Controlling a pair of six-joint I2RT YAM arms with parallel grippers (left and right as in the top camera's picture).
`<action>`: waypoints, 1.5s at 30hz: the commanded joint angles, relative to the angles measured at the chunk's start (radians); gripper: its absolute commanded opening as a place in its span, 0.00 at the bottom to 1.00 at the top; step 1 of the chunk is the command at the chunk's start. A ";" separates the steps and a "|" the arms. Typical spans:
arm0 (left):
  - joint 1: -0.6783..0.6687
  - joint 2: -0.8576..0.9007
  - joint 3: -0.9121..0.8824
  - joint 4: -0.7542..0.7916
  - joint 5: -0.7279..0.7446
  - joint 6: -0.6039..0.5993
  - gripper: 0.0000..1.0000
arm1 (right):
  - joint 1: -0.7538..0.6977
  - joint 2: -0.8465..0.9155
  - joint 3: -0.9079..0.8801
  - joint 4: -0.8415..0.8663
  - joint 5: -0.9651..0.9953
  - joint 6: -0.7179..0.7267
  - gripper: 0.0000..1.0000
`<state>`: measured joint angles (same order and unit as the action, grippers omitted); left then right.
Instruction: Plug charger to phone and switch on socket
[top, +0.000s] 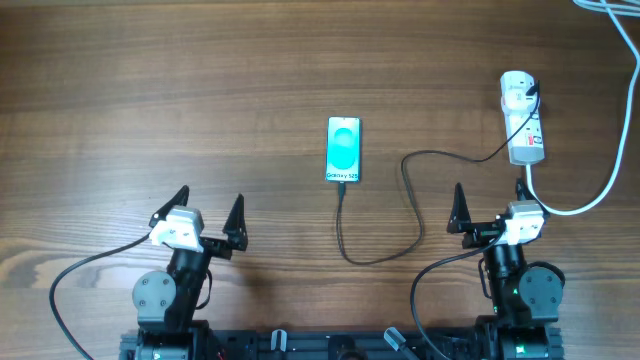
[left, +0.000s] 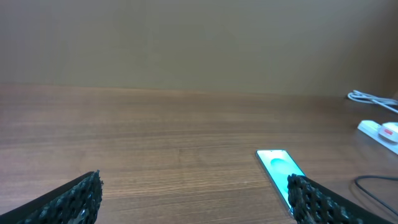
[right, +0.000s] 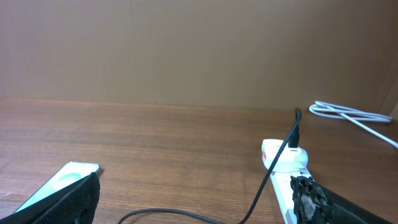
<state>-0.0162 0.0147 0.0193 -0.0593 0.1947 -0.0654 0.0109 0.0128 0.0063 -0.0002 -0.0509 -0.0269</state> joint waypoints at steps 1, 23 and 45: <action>0.008 -0.012 -0.014 0.008 -0.082 -0.022 1.00 | 0.004 -0.009 -0.001 0.001 0.006 0.007 1.00; 0.053 -0.012 -0.014 -0.019 -0.172 0.092 1.00 | 0.004 -0.009 -0.001 0.001 0.006 0.008 1.00; 0.053 -0.012 -0.014 -0.016 -0.174 0.081 1.00 | 0.004 -0.009 -0.001 0.001 0.006 0.008 1.00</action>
<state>0.0315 0.0147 0.0158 -0.0772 0.0269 0.0212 0.0109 0.0128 0.0063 -0.0002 -0.0505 -0.0269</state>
